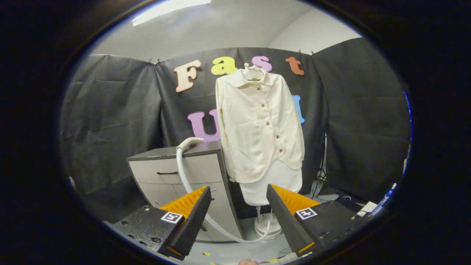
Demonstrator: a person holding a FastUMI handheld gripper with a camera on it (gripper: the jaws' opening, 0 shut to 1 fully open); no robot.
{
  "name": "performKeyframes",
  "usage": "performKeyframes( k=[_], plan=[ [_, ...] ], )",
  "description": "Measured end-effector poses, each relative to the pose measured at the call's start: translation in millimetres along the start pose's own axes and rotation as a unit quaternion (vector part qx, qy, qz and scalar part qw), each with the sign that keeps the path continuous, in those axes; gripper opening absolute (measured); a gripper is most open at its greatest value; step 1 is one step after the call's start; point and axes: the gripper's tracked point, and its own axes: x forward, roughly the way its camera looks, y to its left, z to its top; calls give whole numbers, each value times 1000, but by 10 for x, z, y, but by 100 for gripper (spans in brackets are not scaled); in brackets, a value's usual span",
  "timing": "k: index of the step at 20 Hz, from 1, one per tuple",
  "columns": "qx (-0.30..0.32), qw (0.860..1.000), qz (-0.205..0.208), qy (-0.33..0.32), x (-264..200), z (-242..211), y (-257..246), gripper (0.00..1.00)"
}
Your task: Iron the clothes twice with a garment steamer, once on the left side and once on the right side.
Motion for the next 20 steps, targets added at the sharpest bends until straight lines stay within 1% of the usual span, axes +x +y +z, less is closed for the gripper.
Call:
performKeyframes(
  k=[10, 16, 20],
  plan=[
    [-4, 1000, 11, 0, 66, 4, 176, 96],
    [-3, 1000, 19, 5, 210, -49, 335, 96],
    [-3, 1000, 28, 2, 379, -5, 486, 96]
  ],
)
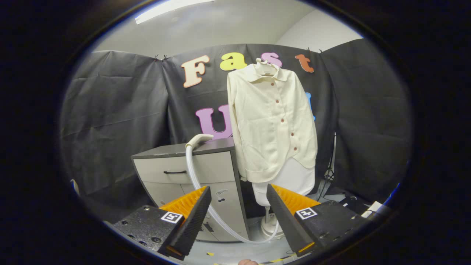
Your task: Iron the clothes twice with a garment steamer, once on the left side and once on the right side.
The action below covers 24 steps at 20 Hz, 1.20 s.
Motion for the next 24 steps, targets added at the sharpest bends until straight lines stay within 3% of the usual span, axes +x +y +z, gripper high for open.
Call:
performKeyframes(
  k=[5, 15, 24],
  plan=[
    [-3, 1000, 26, -10, 386, 143, 370, 96],
    [-31, 995, 85, -38, 1632, 561, 1509, 96],
    [-53, 995, 81, 1, 2869, 644, 2026, 97]
  ],
)
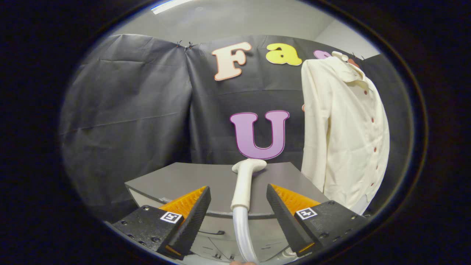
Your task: Iron the clothes twice with a garment steamer, once on the left side and once on the right side.
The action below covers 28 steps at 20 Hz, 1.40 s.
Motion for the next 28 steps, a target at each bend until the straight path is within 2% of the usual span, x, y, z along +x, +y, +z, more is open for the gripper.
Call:
performKeyframes(
  k=[5, 9, 14, 16, 18, 20, 23, 26, 28],
  plan=[
    [4, 999, -13, 52, 583, -38, -20, 97],
    [3, 991, -26, 132, 903, -274, -103, 93],
    [15, 973, -52, 223, 1064, -575, -190, 78],
    [17, 973, -44, 228, 1099, -529, -160, 66],
    [36, 970, -54, 236, 1117, -565, -169, 45],
    [30, 967, -51, 248, 1096, -566, -157, 40],
    [34, 966, -39, 253, 1123, -570, -128, 39],
    [70, 968, -15, 241, 1110, -541, -104, 33],
    [92, 969, -19, 230, 1093, -532, -167, 30]
  ],
)
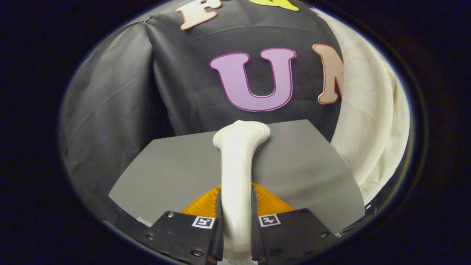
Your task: Iron the clothes twice with a garment steamer, once on the left side and once on the right side.
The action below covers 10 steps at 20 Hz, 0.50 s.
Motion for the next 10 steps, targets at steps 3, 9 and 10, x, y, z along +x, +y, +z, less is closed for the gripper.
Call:
performKeyframes(
  k=[3, 9, 10],
  plan=[
    [-31, 999, -16, -17, -246, -80, -128, 27],
    [-52, 997, -16, -57, -1031, -269, -380, 27],
    [-50, 997, -18, -61, -1198, -288, -446, 27]
  ],
)
